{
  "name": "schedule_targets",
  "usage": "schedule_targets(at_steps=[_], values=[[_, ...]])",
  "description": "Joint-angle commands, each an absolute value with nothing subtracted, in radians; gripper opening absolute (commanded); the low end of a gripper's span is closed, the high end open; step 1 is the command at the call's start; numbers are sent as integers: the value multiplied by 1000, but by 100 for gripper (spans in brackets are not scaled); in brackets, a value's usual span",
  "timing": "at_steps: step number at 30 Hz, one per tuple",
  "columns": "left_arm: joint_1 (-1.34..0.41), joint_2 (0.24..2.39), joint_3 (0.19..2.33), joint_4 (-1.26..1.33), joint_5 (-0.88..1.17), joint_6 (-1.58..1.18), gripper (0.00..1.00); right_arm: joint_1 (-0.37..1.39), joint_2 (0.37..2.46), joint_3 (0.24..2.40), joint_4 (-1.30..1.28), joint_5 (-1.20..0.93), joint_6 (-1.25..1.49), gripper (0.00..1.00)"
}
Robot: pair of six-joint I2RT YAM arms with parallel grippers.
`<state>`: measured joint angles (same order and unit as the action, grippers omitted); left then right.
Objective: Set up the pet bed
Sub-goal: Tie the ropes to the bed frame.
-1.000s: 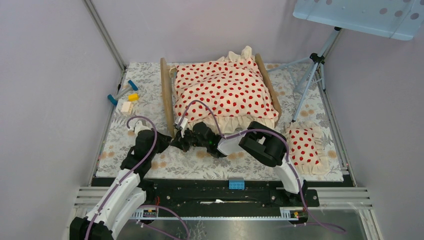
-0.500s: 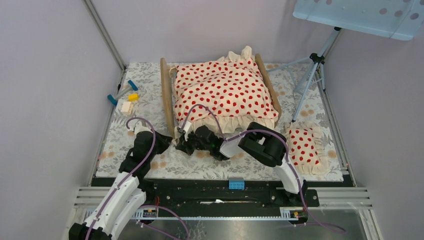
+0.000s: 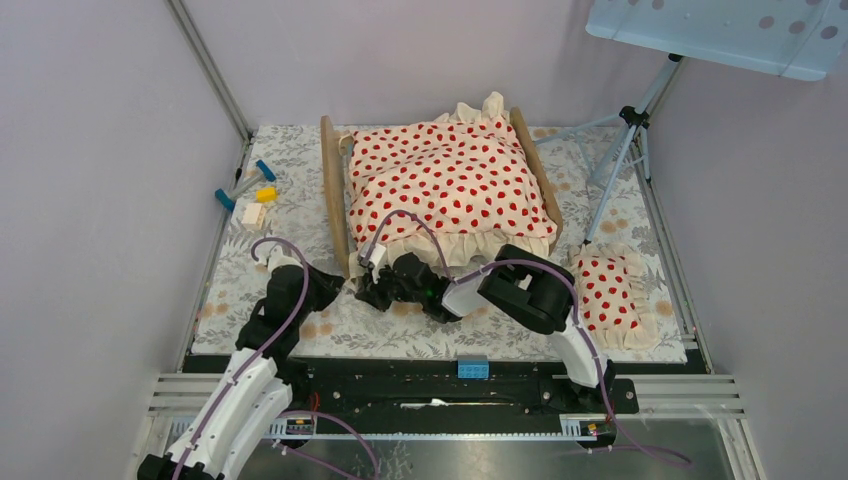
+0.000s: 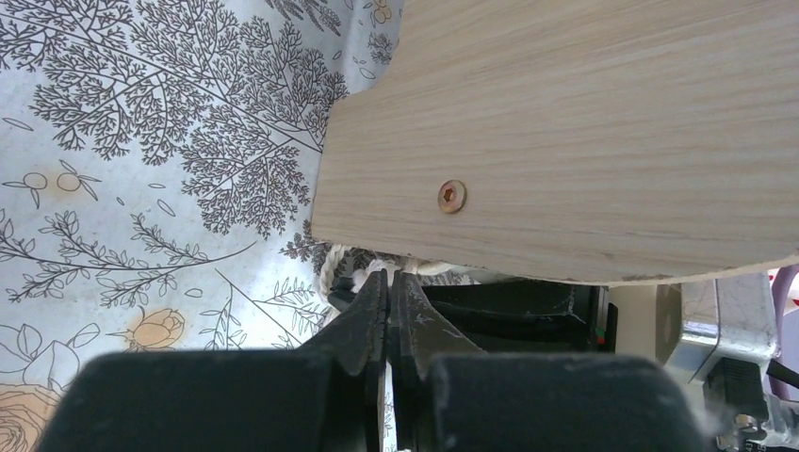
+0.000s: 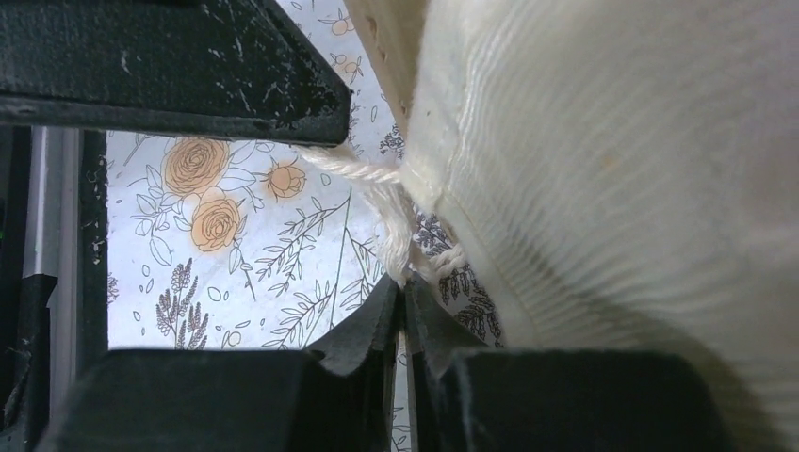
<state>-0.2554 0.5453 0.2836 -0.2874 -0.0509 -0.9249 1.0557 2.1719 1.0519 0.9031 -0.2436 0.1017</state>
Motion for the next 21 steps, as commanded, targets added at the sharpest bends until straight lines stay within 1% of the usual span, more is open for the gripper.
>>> schedule_targets(at_steps=[1, 3, 7, 10, 21], values=[[-258, 523, 269, -288, -35, -938, 0, 1052, 2102, 1046, 938, -211, 83, 12], [-258, 512, 266, -295, -31, -943, 0, 1052, 2099, 1046, 932, -205, 82, 17], [-258, 492, 261, -317, -35, -957, 0, 1053, 2086, 1039, 927, -198, 76, 32], [-258, 475, 259, -338, -51, -969, 0, 1052, 2070, 1025, 925, -192, 68, 38], [-258, 462, 256, -356, -87, -996, 0, 1053, 1987, 952, 895, -181, 47, 47]])
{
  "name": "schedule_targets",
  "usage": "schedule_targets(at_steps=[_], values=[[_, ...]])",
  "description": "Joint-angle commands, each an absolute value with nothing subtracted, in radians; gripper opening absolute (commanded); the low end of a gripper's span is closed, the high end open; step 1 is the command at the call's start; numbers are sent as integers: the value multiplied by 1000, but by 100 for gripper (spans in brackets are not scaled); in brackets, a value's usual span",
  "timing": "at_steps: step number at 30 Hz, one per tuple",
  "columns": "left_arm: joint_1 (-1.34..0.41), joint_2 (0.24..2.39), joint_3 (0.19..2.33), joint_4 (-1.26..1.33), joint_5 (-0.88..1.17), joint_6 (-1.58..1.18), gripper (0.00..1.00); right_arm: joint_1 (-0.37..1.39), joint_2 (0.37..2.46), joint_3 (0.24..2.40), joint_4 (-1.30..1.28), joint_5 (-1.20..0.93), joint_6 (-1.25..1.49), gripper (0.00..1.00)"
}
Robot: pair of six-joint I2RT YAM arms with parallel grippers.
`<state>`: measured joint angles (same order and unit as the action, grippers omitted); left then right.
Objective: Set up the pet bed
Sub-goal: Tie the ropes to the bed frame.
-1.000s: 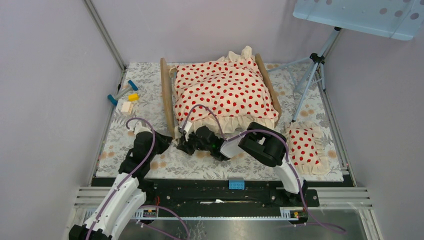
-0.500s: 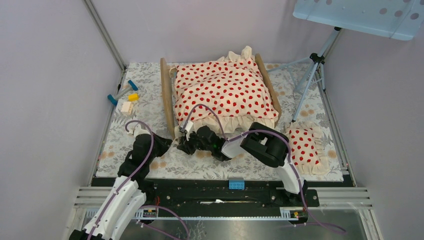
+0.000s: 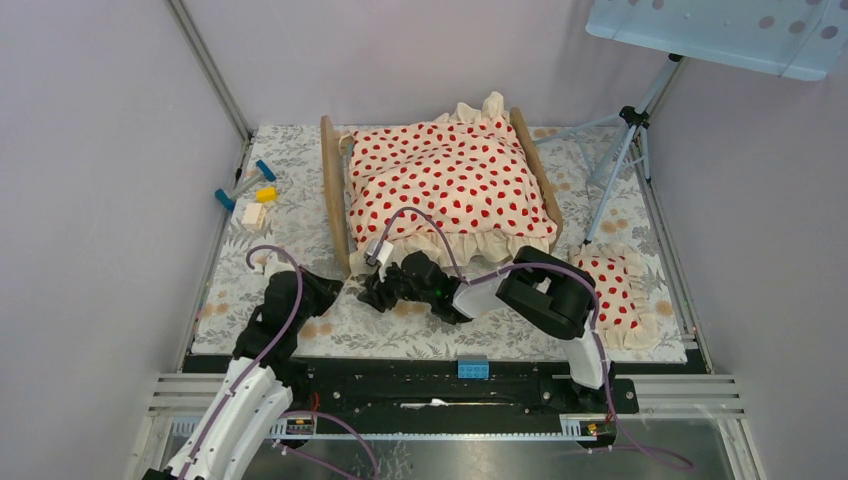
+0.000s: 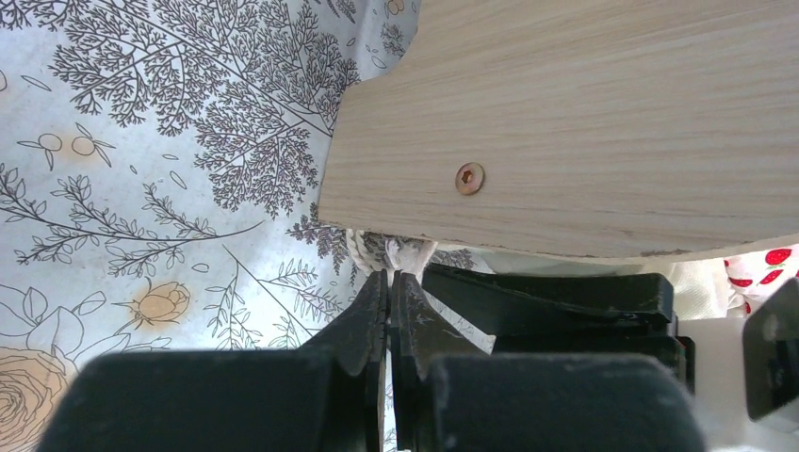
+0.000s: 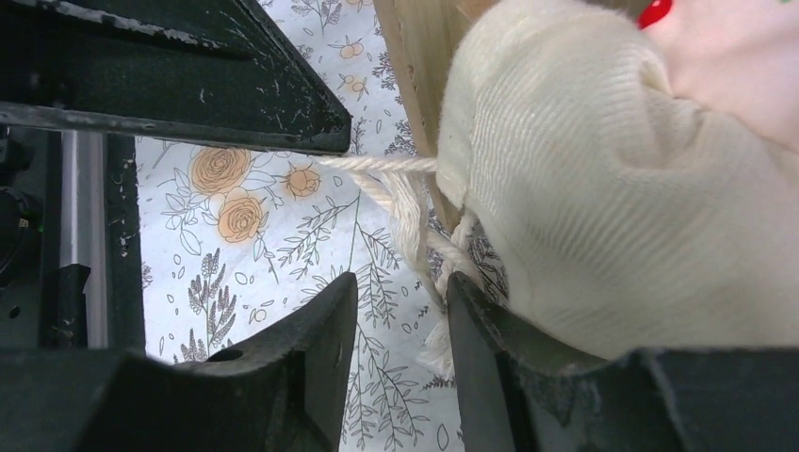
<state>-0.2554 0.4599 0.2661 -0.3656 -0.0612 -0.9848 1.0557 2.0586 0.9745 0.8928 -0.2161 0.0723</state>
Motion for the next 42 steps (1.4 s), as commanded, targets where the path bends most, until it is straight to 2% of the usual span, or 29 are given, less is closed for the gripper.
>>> schedule_targets(at_steps=[1, 17, 32, 42], values=[[-258, 469, 256, -352, -87, -998, 0, 1052, 1981, 948, 891, -180, 45, 48], [-258, 558, 290, -289, -104, -988, 0, 1043, 1946, 956, 754, -80, 5, 47], [-258, 614, 318, -284, -100, -950, 0, 1035, 2028, 1084, 661, -117, -53, 46], [-258, 618, 325, -289, -101, -941, 0, 1035, 2070, 1100, 645, -177, -66, 41]])
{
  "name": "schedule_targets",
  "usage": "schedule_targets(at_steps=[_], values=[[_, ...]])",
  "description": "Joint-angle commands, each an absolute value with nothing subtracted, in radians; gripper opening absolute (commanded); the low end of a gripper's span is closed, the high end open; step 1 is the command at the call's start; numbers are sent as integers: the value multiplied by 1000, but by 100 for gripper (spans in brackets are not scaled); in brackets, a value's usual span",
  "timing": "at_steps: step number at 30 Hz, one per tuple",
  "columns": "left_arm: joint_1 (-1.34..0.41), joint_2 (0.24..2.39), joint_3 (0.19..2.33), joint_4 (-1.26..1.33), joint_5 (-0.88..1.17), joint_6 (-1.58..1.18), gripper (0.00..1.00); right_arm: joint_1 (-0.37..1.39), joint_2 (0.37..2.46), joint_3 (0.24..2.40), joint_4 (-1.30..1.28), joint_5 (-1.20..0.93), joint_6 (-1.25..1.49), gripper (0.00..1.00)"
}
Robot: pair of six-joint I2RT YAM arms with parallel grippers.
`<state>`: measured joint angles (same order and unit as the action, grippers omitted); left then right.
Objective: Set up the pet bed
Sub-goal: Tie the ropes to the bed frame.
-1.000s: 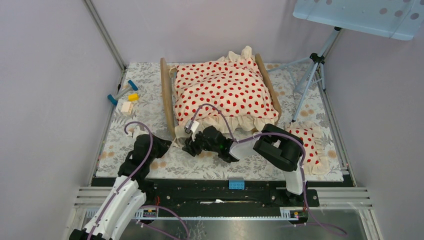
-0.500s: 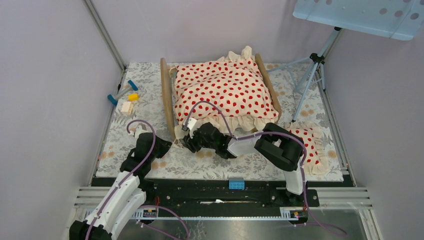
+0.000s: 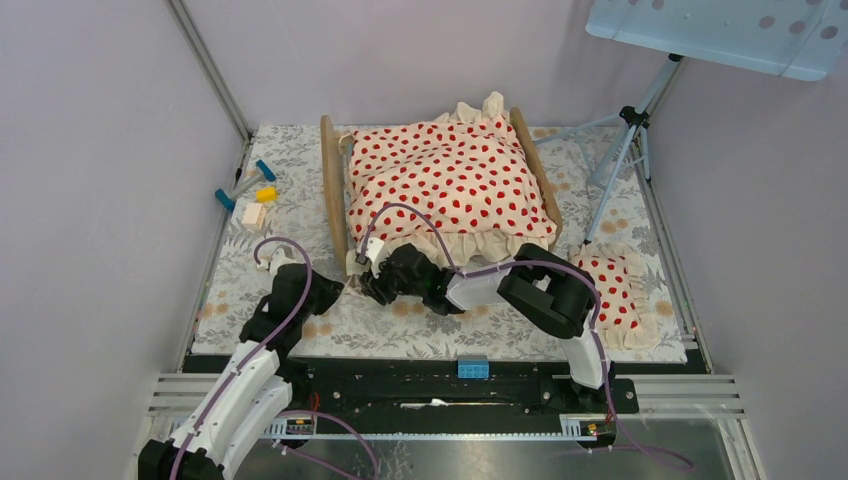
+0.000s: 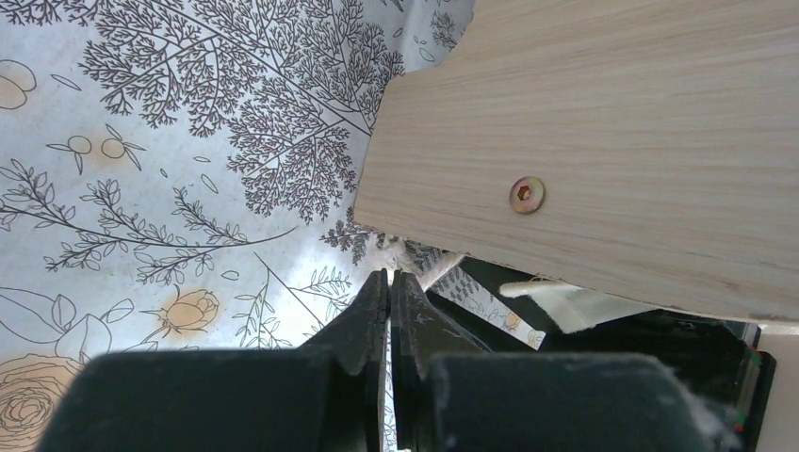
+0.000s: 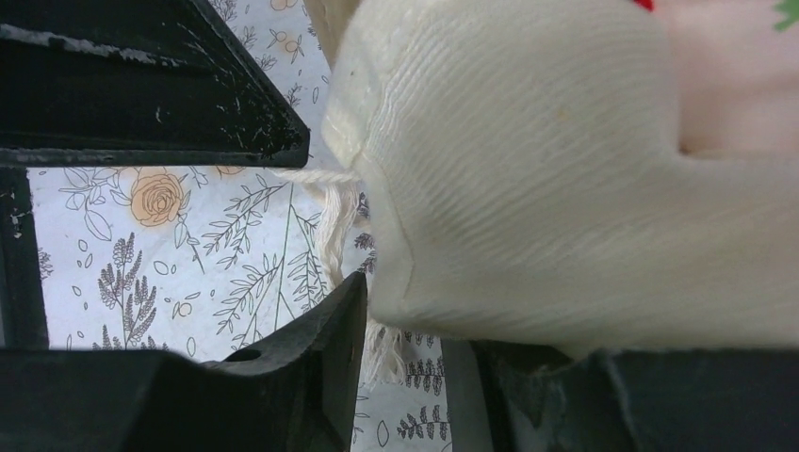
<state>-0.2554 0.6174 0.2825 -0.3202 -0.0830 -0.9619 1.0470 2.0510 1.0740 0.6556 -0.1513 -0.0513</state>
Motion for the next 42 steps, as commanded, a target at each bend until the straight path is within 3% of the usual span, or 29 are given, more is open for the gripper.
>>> schedule_targets(at_steps=[1, 17, 26, 29, 32, 38, 42], values=[[-258, 617, 324, -289, -101, -941, 0, 1035, 2070, 1095, 644, -180, -66, 41], [-258, 615, 315, -283, -96, -949, 0, 1058, 2083, 1049, 564, -198, -97, 38], [-258, 609, 314, -286, -99, -953, 0, 1063, 2053, 1023, 561, -150, -64, 11], [-258, 613, 315, -284, -98, -952, 0, 1063, 2026, 1010, 578, -146, -45, 8], [-258, 617, 312, -281, -94, -953, 0, 1064, 2010, 1012, 578, -151, -34, 10], [-258, 621, 305, -269, -87, -954, 0, 1063, 1959, 988, 602, -163, -26, 31], [-258, 629, 302, -265, -83, -956, 0, 1063, 1921, 971, 625, -171, -40, 36]])
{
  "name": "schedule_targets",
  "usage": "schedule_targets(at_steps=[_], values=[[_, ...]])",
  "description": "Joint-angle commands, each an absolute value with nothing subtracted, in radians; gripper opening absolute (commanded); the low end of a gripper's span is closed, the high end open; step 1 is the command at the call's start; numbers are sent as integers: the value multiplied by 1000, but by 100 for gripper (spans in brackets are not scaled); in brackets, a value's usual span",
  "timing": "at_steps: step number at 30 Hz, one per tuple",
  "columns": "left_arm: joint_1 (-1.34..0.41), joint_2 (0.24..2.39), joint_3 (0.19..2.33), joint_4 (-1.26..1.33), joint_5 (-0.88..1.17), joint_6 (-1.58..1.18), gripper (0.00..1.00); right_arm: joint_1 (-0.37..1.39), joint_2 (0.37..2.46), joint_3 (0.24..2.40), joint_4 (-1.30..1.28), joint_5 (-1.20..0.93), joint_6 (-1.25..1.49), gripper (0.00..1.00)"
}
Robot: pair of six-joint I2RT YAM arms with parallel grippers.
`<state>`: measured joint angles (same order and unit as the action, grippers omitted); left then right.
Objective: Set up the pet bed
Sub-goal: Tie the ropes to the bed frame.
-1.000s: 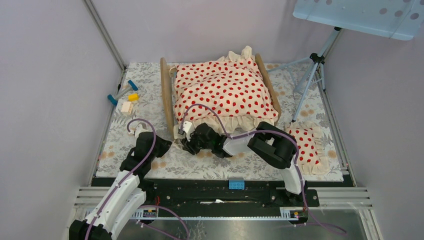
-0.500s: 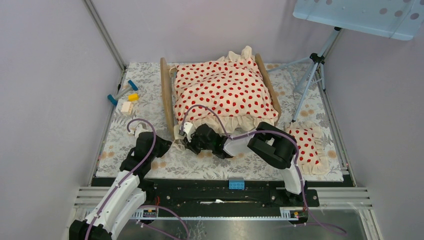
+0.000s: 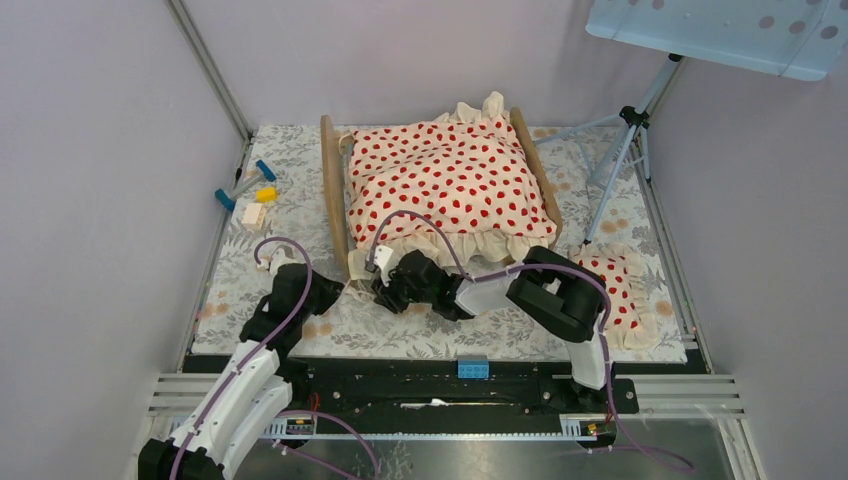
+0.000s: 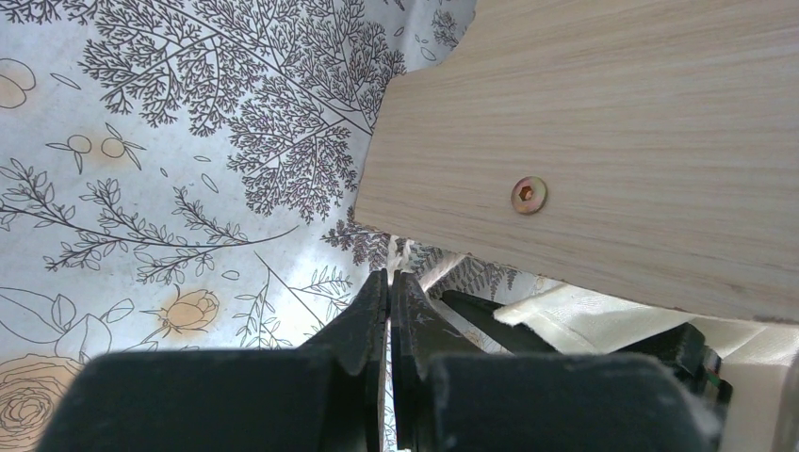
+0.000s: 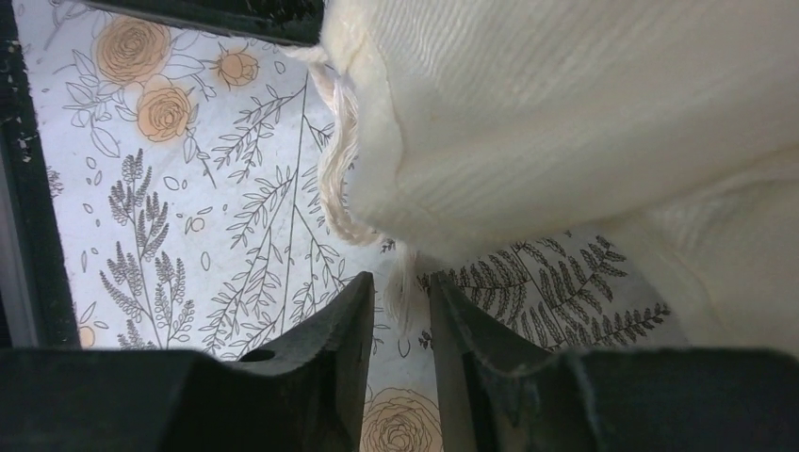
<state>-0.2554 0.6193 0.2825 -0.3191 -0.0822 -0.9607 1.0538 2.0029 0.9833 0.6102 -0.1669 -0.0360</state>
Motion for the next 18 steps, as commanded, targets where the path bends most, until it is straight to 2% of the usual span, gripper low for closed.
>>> schedule_targets(at_steps=[1, 12, 18], values=[[-258, 630, 302, -263, -82, -956, 0, 1063, 1913, 967, 631, -174, -42, 37], [-258, 639, 302, -256, -75, -956, 0, 1065, 1937, 959, 765, -297, -44, 46], [-258, 637, 297, -254, -71, -957, 0, 1077, 1979, 999, 788, -311, -57, 48]])
